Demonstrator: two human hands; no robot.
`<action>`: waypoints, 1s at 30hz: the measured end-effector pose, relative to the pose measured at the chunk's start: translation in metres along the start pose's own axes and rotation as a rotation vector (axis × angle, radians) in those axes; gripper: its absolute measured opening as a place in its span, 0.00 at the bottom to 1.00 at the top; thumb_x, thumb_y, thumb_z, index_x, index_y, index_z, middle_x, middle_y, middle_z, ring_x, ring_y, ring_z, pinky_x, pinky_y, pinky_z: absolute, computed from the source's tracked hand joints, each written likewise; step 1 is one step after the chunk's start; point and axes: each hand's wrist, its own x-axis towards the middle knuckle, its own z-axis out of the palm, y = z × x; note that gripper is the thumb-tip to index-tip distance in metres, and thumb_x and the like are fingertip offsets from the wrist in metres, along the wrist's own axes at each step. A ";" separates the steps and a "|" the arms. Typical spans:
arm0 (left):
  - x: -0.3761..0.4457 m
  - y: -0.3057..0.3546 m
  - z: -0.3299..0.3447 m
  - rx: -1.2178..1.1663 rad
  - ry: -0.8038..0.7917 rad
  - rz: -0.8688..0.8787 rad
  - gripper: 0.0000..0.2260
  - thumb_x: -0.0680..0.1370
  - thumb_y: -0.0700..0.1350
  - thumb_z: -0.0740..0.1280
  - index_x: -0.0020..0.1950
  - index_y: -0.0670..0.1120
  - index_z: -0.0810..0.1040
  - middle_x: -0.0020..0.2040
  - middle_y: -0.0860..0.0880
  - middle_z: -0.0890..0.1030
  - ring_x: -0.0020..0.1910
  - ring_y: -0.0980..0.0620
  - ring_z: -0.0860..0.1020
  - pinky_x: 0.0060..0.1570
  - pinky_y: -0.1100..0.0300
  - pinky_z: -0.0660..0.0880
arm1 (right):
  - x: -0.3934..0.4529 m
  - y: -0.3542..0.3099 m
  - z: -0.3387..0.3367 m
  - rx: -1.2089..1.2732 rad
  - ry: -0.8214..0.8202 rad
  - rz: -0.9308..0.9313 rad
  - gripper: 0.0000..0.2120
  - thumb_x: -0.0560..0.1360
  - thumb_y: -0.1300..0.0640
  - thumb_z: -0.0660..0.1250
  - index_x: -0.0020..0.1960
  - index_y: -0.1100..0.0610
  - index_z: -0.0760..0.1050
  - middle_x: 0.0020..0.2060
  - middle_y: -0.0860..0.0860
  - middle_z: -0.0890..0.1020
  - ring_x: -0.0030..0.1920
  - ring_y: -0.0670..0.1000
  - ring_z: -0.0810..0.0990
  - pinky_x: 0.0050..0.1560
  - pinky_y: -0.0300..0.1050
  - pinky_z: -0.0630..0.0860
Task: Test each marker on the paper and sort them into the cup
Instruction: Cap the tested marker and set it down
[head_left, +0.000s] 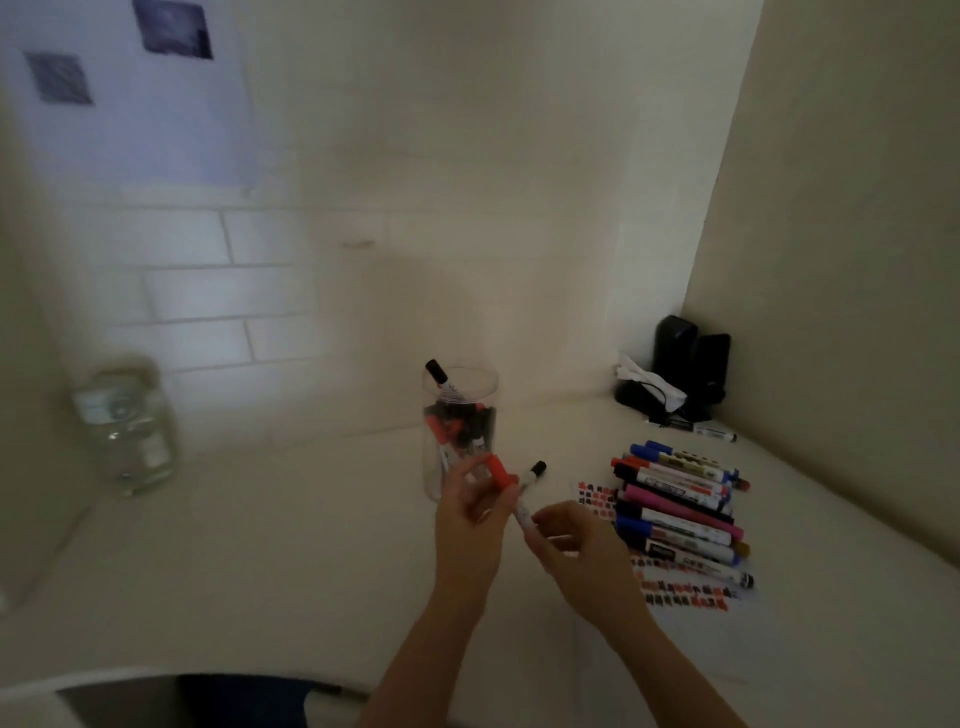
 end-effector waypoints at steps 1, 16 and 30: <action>0.003 0.007 -0.006 0.014 0.008 0.034 0.16 0.74 0.31 0.68 0.56 0.48 0.76 0.46 0.46 0.84 0.47 0.53 0.83 0.47 0.61 0.79 | 0.004 -0.004 0.006 0.000 -0.007 -0.028 0.05 0.74 0.49 0.70 0.47 0.49 0.77 0.40 0.39 0.81 0.40 0.36 0.80 0.41 0.33 0.79; 0.156 0.114 -0.007 0.523 0.074 0.537 0.15 0.72 0.38 0.73 0.53 0.48 0.70 0.43 0.52 0.83 0.43 0.58 0.82 0.47 0.61 0.79 | 0.073 0.016 0.016 -0.579 -0.221 -0.185 0.20 0.79 0.63 0.58 0.68 0.47 0.69 0.68 0.45 0.71 0.68 0.45 0.68 0.69 0.38 0.60; 0.150 0.065 -0.032 1.394 -0.177 0.514 0.13 0.80 0.55 0.60 0.61 0.54 0.78 0.63 0.52 0.77 0.66 0.48 0.69 0.68 0.47 0.60 | 0.080 0.047 0.041 -0.923 -0.153 -0.660 0.06 0.65 0.54 0.74 0.40 0.45 0.81 0.35 0.46 0.78 0.34 0.48 0.77 0.33 0.42 0.77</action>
